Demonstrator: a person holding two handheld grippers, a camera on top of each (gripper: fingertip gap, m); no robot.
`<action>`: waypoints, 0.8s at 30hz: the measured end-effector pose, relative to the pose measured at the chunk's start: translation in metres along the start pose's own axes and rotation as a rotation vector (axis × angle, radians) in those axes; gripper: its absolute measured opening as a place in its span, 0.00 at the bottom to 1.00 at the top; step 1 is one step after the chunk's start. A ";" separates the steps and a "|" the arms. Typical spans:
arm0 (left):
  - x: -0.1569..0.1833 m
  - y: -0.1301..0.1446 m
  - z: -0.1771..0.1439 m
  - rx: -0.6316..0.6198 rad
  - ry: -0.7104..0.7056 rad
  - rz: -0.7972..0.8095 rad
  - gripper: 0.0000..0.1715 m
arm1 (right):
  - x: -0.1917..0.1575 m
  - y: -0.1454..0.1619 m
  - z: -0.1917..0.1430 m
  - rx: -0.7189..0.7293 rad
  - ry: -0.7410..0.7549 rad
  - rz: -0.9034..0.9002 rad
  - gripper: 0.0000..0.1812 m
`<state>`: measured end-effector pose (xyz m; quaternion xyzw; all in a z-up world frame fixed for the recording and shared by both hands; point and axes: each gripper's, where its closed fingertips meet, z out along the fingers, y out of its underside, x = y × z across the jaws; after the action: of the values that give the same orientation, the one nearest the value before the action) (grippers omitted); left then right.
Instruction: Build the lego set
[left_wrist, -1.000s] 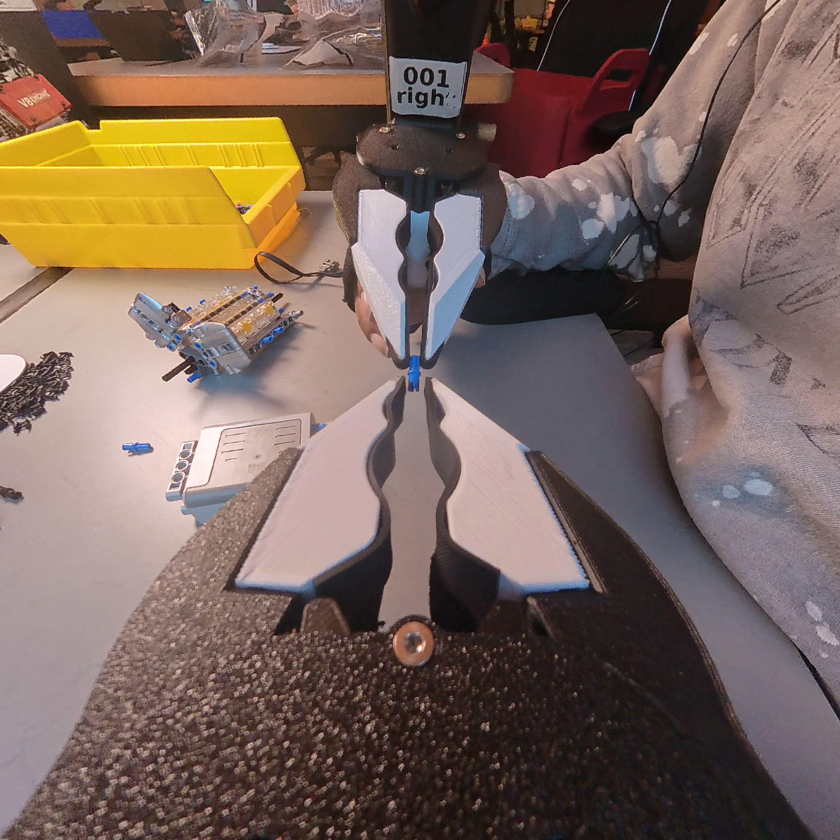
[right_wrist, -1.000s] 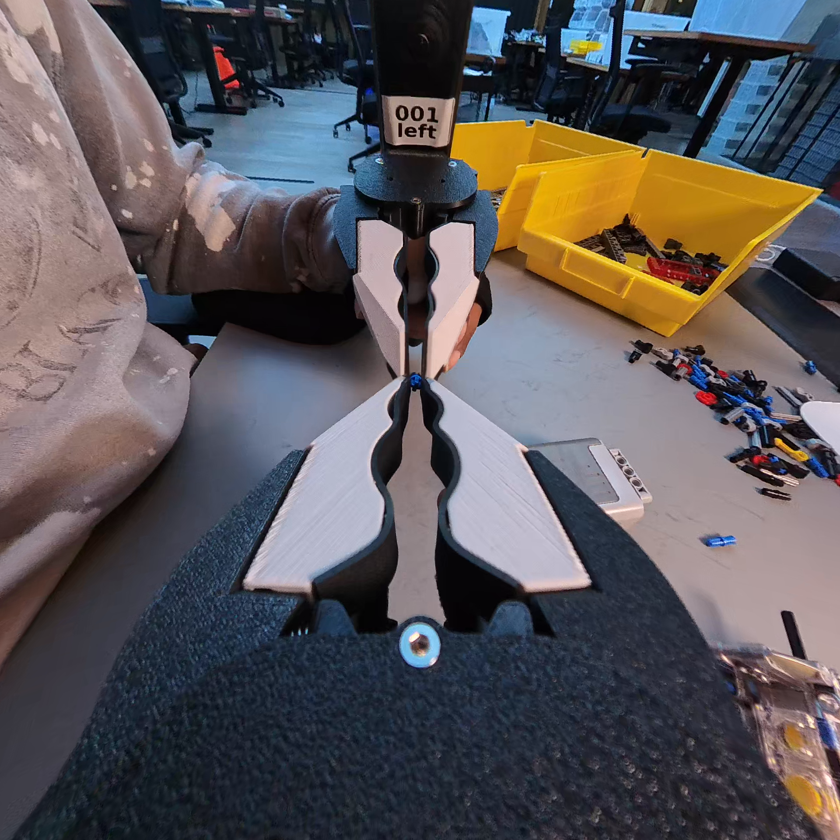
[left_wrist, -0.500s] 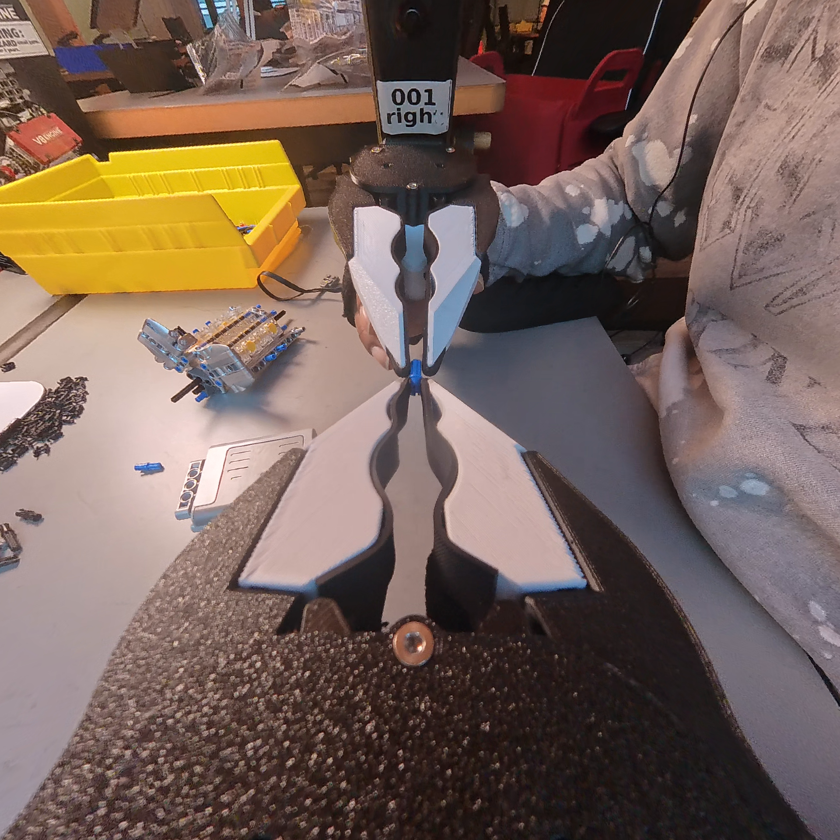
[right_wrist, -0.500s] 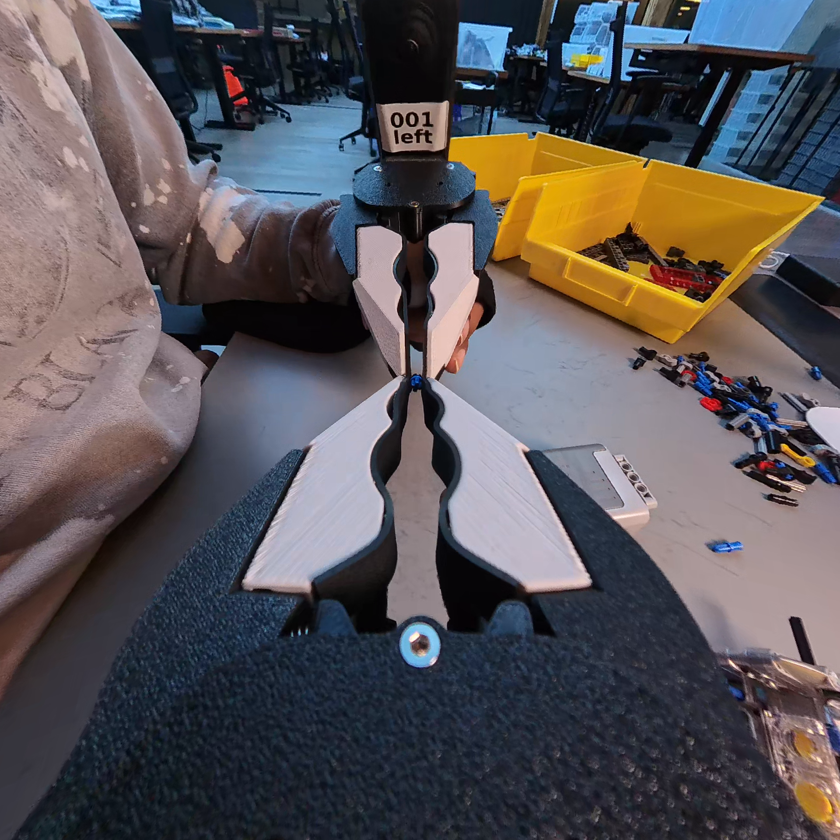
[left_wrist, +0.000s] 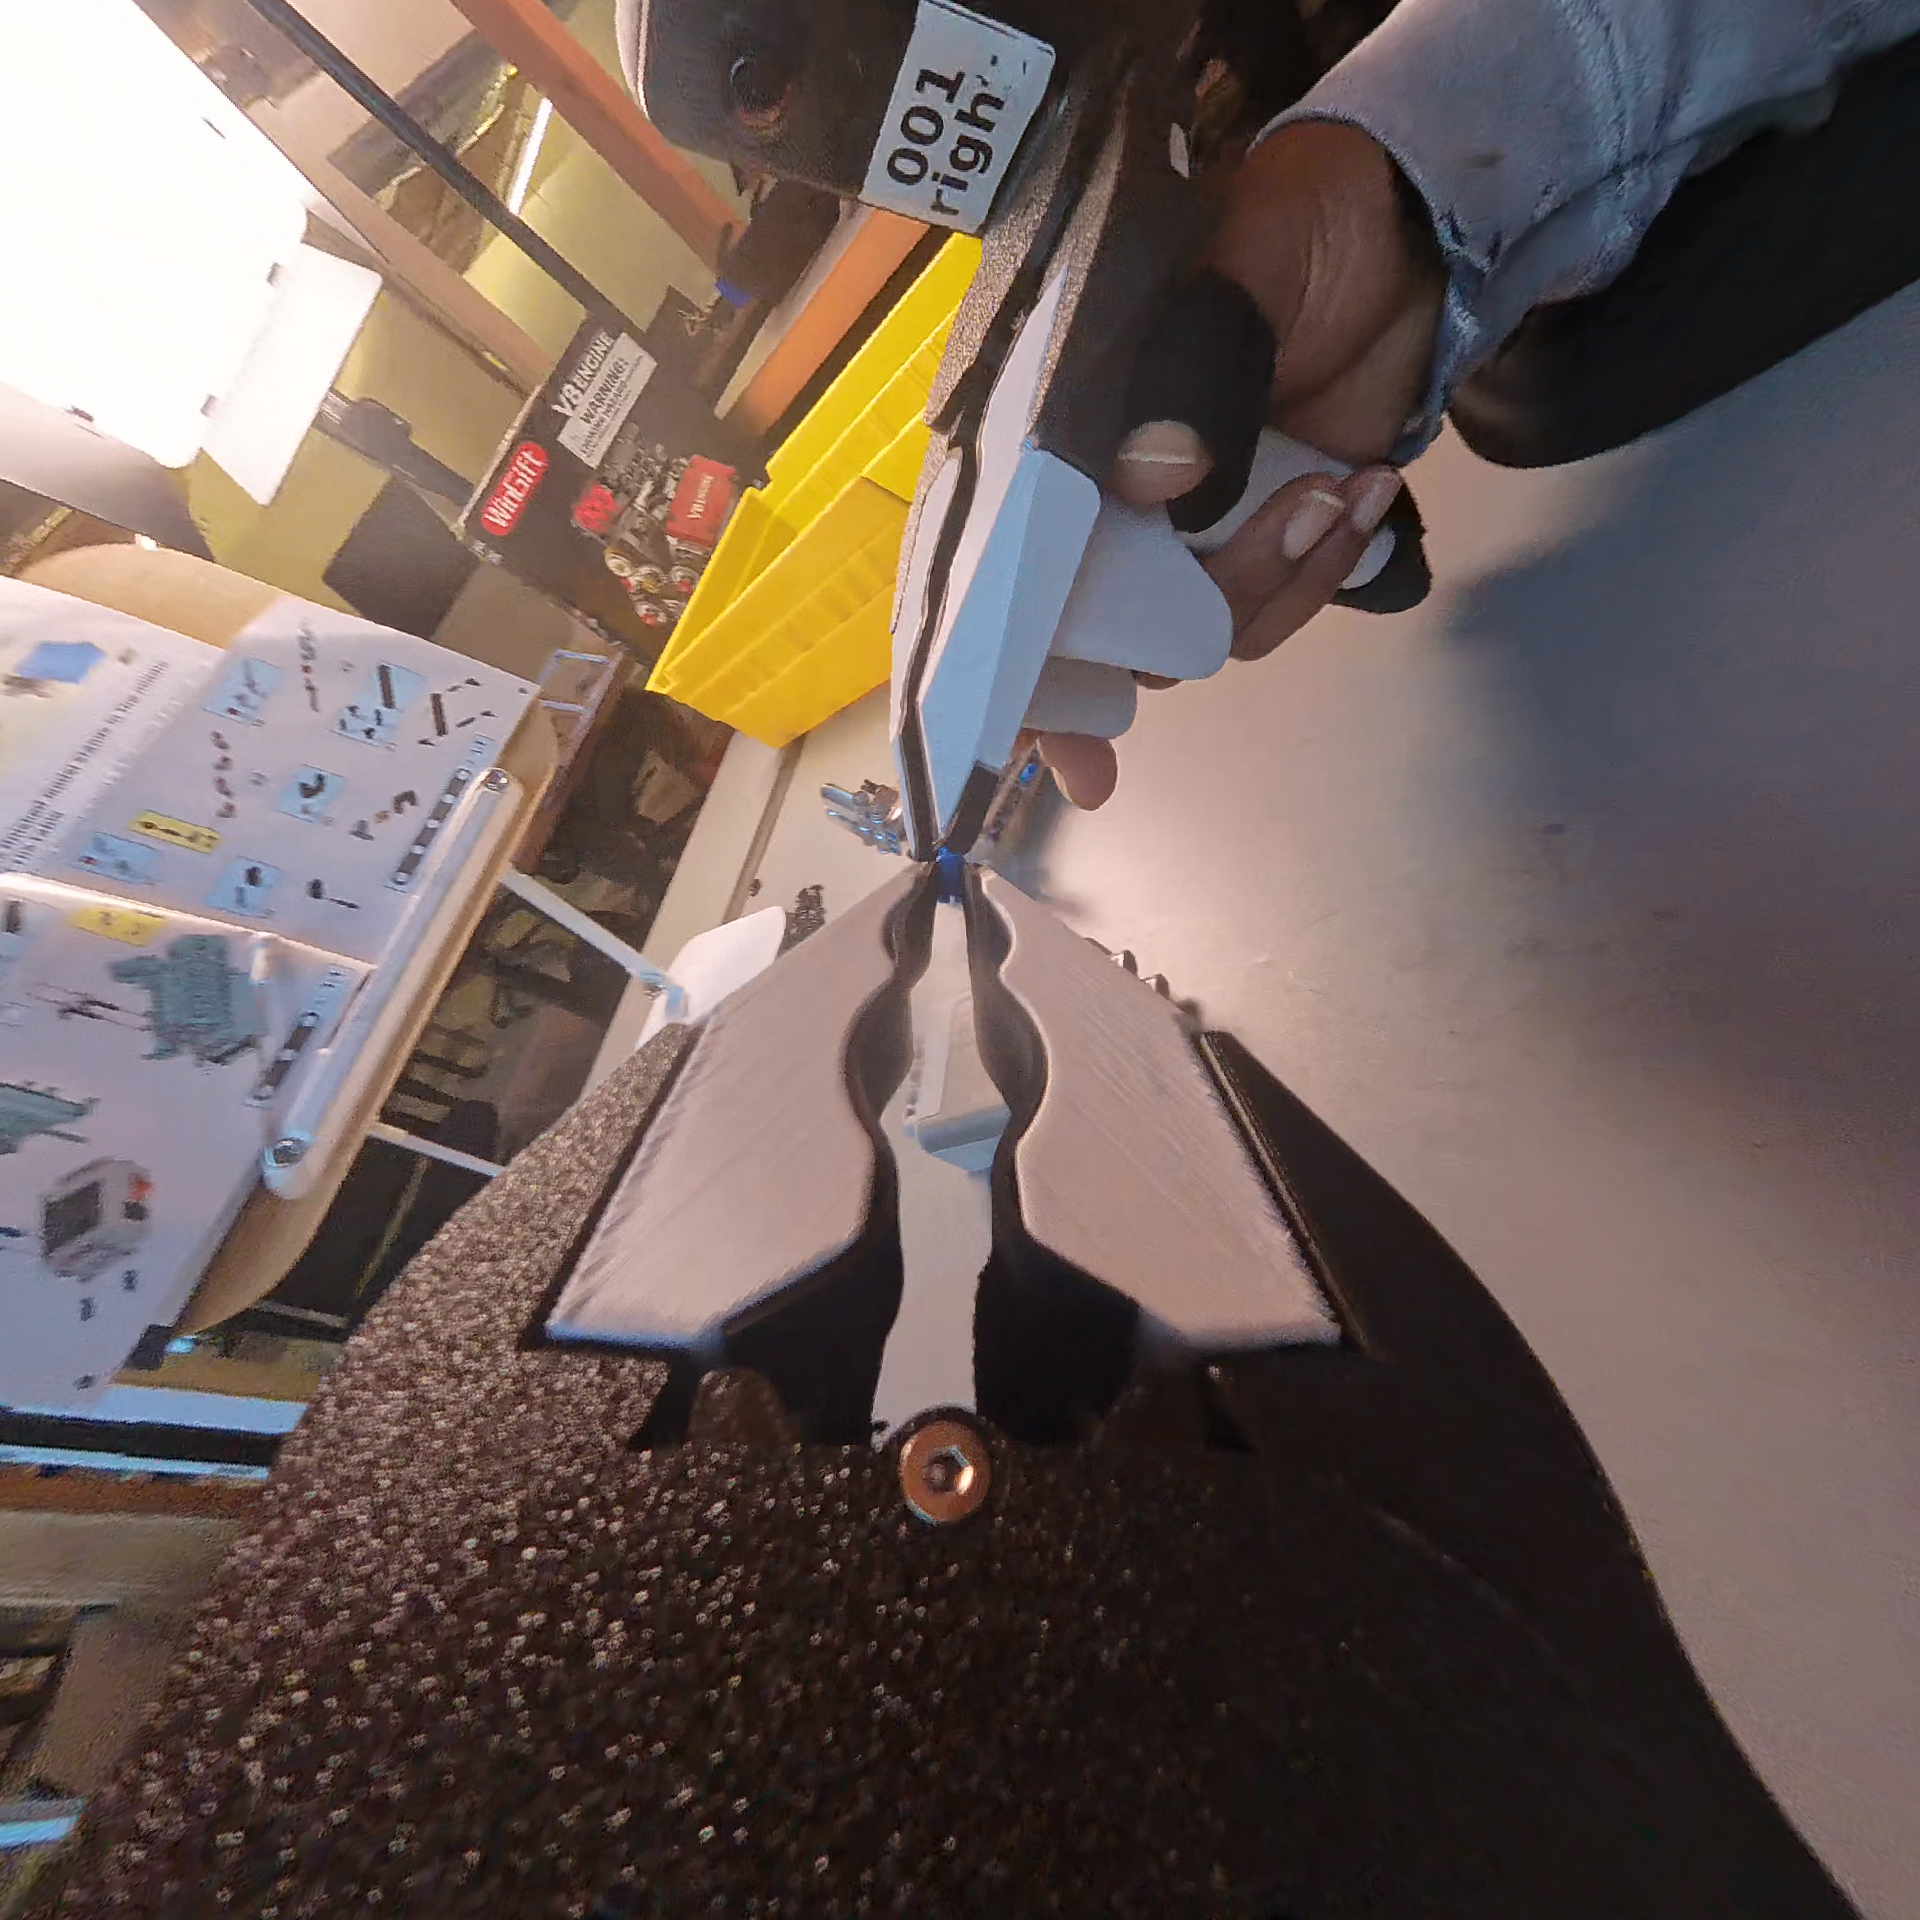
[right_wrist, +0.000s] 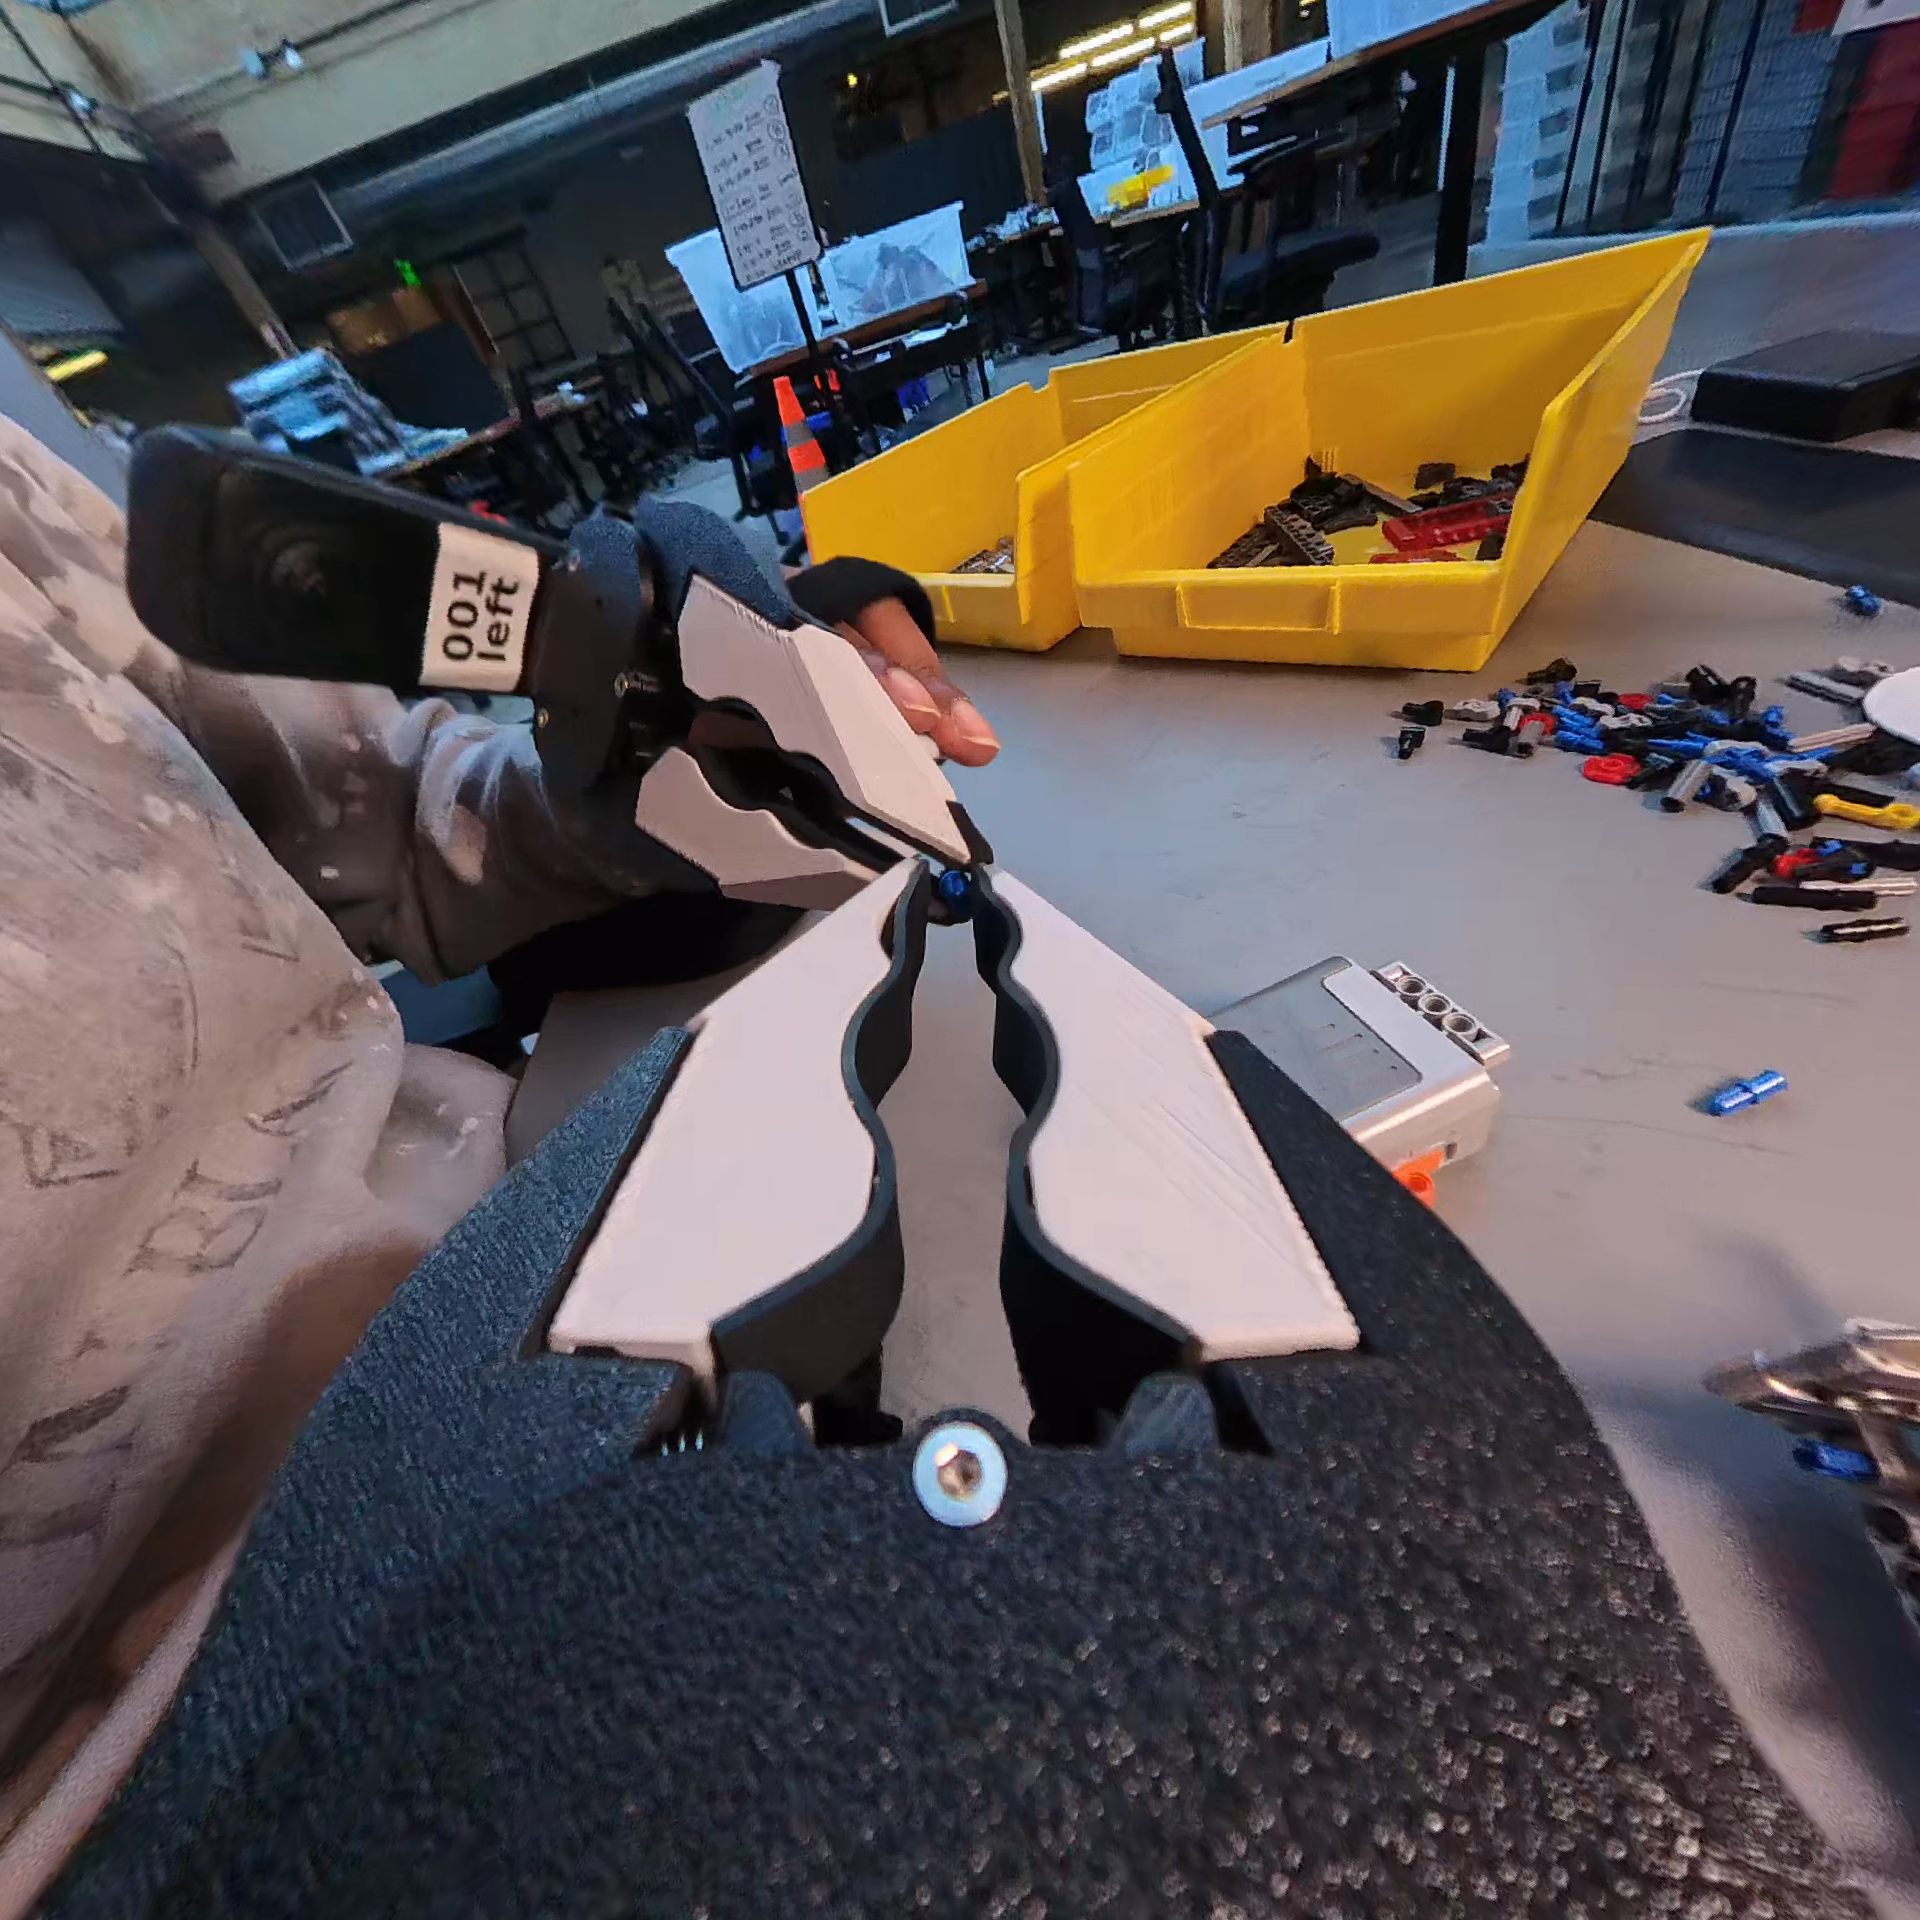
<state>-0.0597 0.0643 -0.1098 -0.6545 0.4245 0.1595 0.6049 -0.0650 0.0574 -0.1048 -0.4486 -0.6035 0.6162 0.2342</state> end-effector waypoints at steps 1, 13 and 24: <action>-0.001 0.000 0.000 -0.007 -0.019 0.030 0.02 | 0.000 -0.001 0.000 0.007 -0.004 0.024 0.04; -0.003 0.001 0.002 -0.040 -0.078 0.146 0.02 | 0.003 0.001 0.000 0.008 -0.058 0.172 0.02; 0.008 0.072 0.006 -0.249 0.457 -0.118 0.30 | 0.065 -0.032 -0.071 0.068 0.280 0.001 0.02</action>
<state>-0.1070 0.0734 -0.1643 -0.7665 0.4884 0.0231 0.4165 -0.0456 0.1539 -0.0826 -0.5226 -0.5434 0.5677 0.3307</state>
